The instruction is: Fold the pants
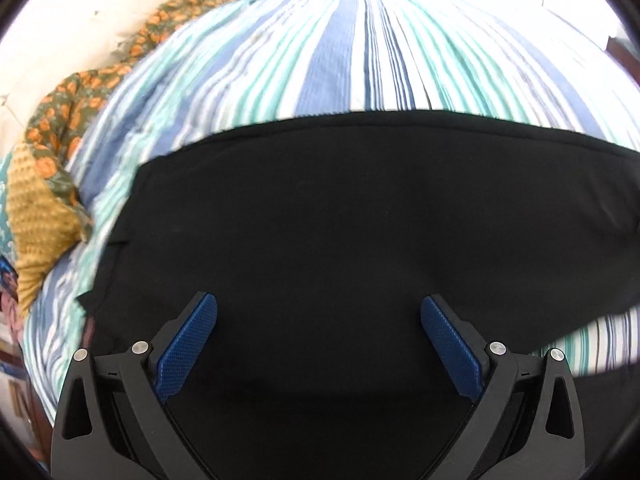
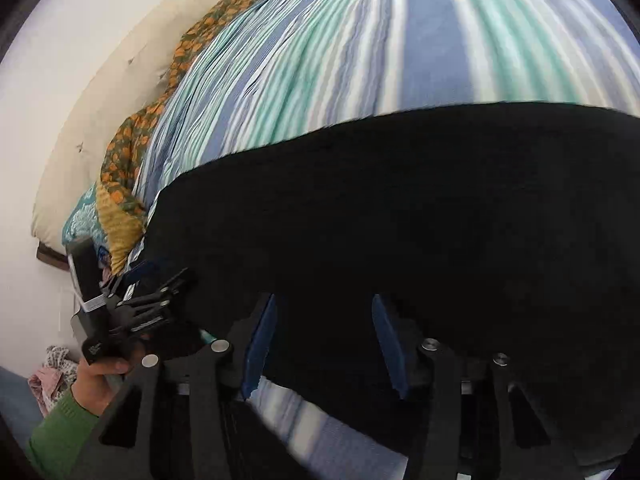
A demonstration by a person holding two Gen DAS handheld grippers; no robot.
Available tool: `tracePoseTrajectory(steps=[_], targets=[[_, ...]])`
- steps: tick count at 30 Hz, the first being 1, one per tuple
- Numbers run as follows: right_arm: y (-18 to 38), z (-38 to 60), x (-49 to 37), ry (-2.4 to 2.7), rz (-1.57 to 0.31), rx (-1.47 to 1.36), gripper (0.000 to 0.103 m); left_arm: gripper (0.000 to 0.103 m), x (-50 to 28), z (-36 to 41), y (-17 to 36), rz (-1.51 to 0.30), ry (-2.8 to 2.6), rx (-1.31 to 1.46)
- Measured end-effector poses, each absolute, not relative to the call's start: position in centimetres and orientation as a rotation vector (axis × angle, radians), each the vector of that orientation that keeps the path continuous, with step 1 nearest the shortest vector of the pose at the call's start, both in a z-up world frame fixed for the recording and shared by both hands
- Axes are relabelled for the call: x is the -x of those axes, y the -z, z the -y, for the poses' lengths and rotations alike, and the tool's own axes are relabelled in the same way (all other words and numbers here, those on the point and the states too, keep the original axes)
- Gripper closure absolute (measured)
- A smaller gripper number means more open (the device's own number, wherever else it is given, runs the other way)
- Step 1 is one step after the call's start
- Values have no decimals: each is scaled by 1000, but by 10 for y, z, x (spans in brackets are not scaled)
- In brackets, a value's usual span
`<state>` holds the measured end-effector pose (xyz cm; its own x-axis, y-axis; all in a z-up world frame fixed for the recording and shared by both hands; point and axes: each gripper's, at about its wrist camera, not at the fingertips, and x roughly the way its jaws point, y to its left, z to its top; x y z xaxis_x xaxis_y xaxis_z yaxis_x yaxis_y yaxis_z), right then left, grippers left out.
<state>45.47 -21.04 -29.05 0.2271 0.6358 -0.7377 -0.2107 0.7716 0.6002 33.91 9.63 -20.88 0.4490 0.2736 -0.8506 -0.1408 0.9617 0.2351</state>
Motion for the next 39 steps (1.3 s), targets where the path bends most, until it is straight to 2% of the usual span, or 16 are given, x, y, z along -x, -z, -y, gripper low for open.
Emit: tracePoseTrajectory(steps=[7, 11, 13, 15, 19, 21, 23, 29, 32, 35, 39], targets=[[289, 490, -429, -41, -1129, -484, 57, 1, -292, -120, 205, -1083, -298, -133], [251, 554, -366, 180, -1089, -374, 51, 1, -251, -89, 193, -1026, -276, -73], [228, 541, -325, 126, -1042, -362, 43, 1, -225, -53, 190, -1006, -161, -11], [216, 505, -280, 13, -1015, -392, 29, 1, -206, -1, 199, -1040, 6, -26], [235, 414, -217, -203, -1055, -497, 27, 1, -180, 64, 224, -1084, 130, -182], [262, 383, -194, -214, -1116, -537, 27, 0, -175, 56, 225, -1090, 120, -177], [276, 378, -175, -163, -1088, -531, 27, 0, -177, 25, 222, -1117, 33, -133], [290, 402, -165, -101, -1047, -750, 27, 0, -183, -133, 218, -1140, -408, -4], [285, 416, -167, -82, -1050, -768, 27, 2, -173, -179, 208, -1131, -533, 136], [264, 397, -172, -24, -1068, -663, 26, 2, -165, -178, 198, -1088, -487, 225], [253, 398, -174, -23, -1139, -561, 26, 1, -170, -135, 215, -1152, -377, 98]])
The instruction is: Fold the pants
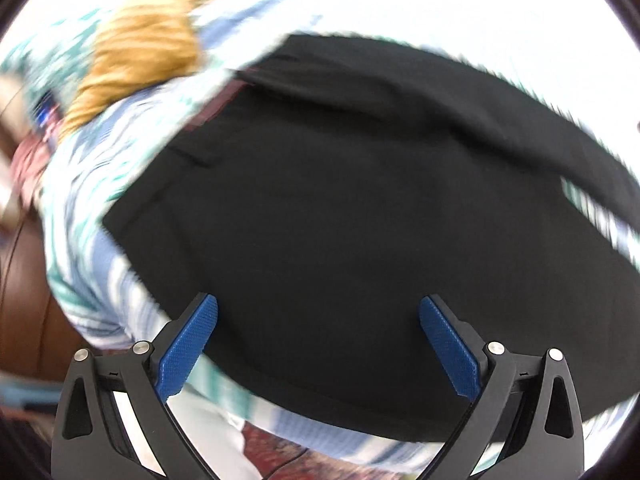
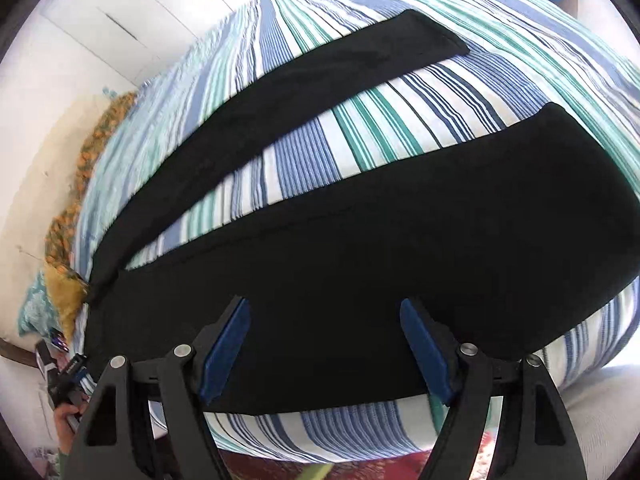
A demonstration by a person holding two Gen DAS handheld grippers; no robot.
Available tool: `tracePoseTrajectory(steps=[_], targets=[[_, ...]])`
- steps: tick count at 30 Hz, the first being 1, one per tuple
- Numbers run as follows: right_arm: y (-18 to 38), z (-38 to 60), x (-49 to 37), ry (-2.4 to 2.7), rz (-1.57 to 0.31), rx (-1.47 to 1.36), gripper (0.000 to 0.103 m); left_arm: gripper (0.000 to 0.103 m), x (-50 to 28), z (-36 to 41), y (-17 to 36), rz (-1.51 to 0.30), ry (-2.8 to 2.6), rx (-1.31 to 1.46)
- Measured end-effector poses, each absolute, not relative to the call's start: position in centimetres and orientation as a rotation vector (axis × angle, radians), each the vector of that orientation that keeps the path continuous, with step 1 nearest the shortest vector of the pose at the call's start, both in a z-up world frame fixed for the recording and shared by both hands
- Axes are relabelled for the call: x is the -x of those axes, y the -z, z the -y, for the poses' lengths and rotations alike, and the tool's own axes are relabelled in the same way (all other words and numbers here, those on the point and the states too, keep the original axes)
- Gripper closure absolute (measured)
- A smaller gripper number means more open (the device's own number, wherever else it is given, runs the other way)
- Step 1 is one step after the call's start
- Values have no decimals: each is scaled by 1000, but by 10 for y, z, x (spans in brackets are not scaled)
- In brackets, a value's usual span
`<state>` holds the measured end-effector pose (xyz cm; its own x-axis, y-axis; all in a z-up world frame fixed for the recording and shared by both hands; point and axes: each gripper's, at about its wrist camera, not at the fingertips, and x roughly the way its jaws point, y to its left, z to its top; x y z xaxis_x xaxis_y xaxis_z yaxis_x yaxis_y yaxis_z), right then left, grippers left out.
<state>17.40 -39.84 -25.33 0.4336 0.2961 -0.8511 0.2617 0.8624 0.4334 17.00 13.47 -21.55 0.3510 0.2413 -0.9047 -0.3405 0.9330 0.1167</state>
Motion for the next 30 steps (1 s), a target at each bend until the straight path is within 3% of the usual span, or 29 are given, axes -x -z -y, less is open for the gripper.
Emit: tracePoseTrajectory(steps=[5, 7, 8, 9, 12, 17, 21, 24, 30], targets=[[266, 473, -176, 180, -1155, -532, 27, 1, -177, -113, 208, -1131, -342, 70], [274, 522, -168, 273, -1136, -723, 35, 1, -184, -113, 199, -1106, -310, 87], [275, 539, -164, 301, -1124, -808, 44, 1, -193, -120, 192, -1086, -299, 78], [269, 547, -165, 340, -1122, -800, 45, 1, -201, -117, 184, -1063, -288, 63], [235, 536, -178, 414, -1081, -572, 31, 1, -236, -109, 167, -1011, -252, 49], [213, 489, -236, 210, -1042, -558, 31, 1, -325, -120, 162, -932, -256, 79], [208, 411, -326, -19, -1029, -459, 31, 1, -370, -153, 194, -960, -383, 129], [223, 356, -390, -163, -1053, -416, 31, 1, -377, -170, 233, -1051, -443, 188], [283, 359, -462, -162, -1193, -276, 31, 1, -354, -166, 245, -903, -389, 168]])
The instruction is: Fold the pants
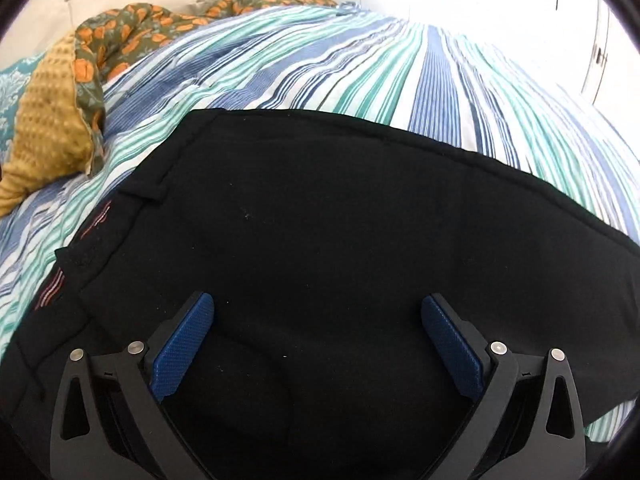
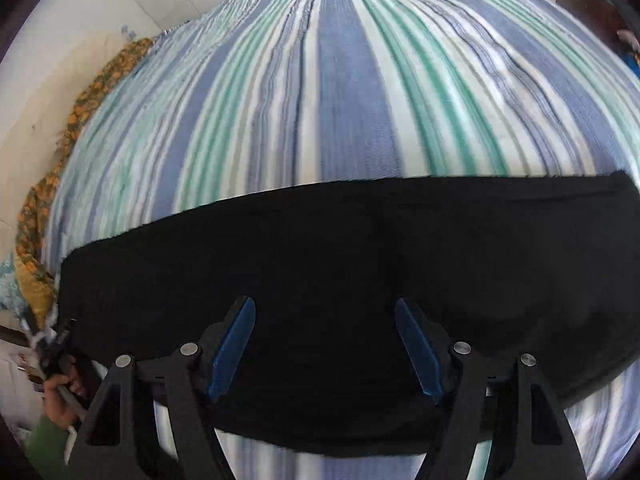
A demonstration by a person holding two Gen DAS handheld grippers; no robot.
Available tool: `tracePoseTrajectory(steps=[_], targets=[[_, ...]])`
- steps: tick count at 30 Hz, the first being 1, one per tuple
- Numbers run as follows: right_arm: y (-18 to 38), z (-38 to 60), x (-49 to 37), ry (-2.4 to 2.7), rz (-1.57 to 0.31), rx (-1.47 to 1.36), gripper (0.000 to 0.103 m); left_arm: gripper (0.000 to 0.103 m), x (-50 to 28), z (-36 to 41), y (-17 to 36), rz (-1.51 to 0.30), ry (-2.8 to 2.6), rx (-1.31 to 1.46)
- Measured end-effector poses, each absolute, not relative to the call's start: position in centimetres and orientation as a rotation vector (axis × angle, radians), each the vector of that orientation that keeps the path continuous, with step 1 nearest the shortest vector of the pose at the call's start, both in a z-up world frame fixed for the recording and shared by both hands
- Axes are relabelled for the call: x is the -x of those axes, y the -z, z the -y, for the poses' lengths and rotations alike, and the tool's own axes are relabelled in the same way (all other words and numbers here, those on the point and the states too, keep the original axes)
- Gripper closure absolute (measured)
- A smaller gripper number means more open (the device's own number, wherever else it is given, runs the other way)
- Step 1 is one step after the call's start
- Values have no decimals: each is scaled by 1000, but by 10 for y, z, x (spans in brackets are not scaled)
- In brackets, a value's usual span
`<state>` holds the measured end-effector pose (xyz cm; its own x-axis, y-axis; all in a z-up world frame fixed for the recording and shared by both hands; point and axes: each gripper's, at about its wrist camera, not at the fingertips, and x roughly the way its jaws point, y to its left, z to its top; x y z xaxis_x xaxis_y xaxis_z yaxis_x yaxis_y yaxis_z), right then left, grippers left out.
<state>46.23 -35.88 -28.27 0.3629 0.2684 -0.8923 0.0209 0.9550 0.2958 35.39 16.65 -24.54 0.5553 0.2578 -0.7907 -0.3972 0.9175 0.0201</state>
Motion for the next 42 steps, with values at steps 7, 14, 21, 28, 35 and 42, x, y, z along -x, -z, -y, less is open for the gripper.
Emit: tracePoseTrajectory(steps=[7, 14, 21, 28, 35, 42], targets=[[263, 517, -455, 216, -1109, -173, 31, 1, -360, -169, 253, -888, -399, 154], [275, 519, -483, 124, -1128, -265, 35, 1, -358, -165, 251, -887, -401, 152], [255, 498, -448, 120, -1032, -226, 98, 1, -358, -165, 252, -889, -403, 149], [172, 418, -311, -91, -846, -94, 98, 1, -359, -164, 251, -899, -412, 134], [216, 366, -169, -89, -994, -191, 97, 1, -368, -161, 244, -988, -443, 99], [242, 383, -116, 137, -1081, -390, 33, 1, -339, -139, 201, -1059, -394, 134]])
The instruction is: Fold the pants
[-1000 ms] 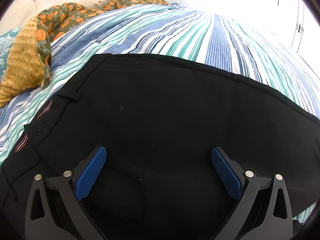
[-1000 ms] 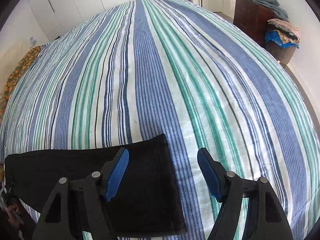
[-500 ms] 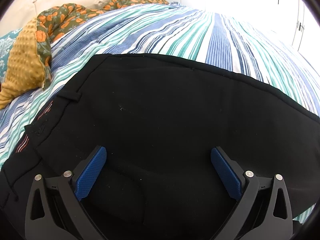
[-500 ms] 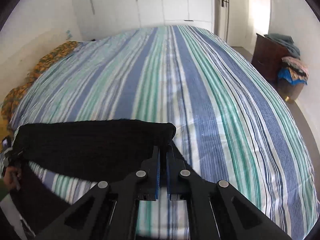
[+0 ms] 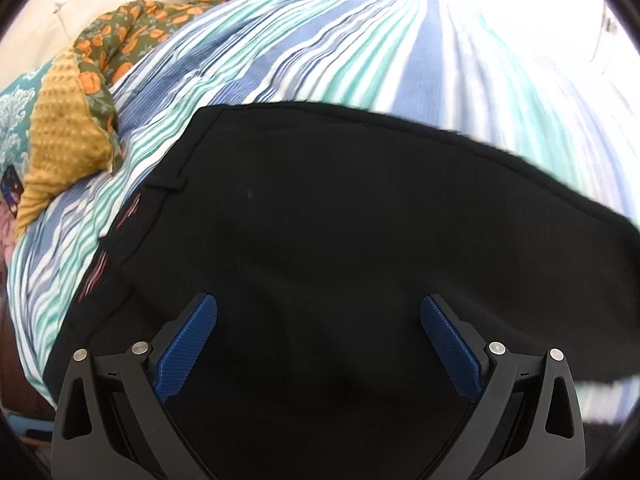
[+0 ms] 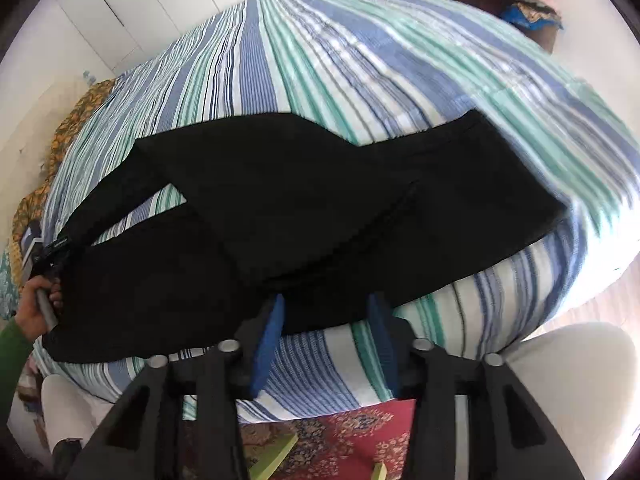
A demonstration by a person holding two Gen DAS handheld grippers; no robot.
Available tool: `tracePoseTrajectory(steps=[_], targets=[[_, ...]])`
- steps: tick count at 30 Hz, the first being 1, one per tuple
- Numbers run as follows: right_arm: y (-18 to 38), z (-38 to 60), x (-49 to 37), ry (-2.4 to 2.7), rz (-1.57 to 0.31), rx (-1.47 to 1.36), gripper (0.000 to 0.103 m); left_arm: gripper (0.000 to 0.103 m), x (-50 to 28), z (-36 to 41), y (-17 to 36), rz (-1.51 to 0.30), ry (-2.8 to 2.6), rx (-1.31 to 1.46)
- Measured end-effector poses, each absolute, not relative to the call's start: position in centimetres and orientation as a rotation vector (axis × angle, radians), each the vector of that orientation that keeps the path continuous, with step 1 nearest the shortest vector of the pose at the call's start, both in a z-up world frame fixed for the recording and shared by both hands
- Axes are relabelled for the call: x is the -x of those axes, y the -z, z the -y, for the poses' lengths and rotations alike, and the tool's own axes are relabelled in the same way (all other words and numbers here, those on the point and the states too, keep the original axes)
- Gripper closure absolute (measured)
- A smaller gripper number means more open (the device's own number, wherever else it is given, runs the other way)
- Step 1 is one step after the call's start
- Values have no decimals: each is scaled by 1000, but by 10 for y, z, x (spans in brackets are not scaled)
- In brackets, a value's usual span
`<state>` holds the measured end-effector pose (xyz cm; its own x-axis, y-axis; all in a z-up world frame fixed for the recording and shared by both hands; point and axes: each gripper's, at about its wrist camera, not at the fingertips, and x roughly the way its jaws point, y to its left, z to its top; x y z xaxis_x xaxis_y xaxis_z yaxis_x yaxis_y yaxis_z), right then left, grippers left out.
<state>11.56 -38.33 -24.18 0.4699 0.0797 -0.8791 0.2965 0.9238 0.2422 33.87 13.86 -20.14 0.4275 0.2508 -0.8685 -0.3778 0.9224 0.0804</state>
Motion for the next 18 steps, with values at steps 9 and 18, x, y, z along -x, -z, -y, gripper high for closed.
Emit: tracePoseTrajectory(steps=[9, 18], targets=[[206, 341, -84, 141, -781, -286, 17, 1, -242, -24, 183, -1032, -185, 78], [201, 312, -90, -4, -770, -203, 17, 1, -213, 50, 209, -1149, -132, 133]])
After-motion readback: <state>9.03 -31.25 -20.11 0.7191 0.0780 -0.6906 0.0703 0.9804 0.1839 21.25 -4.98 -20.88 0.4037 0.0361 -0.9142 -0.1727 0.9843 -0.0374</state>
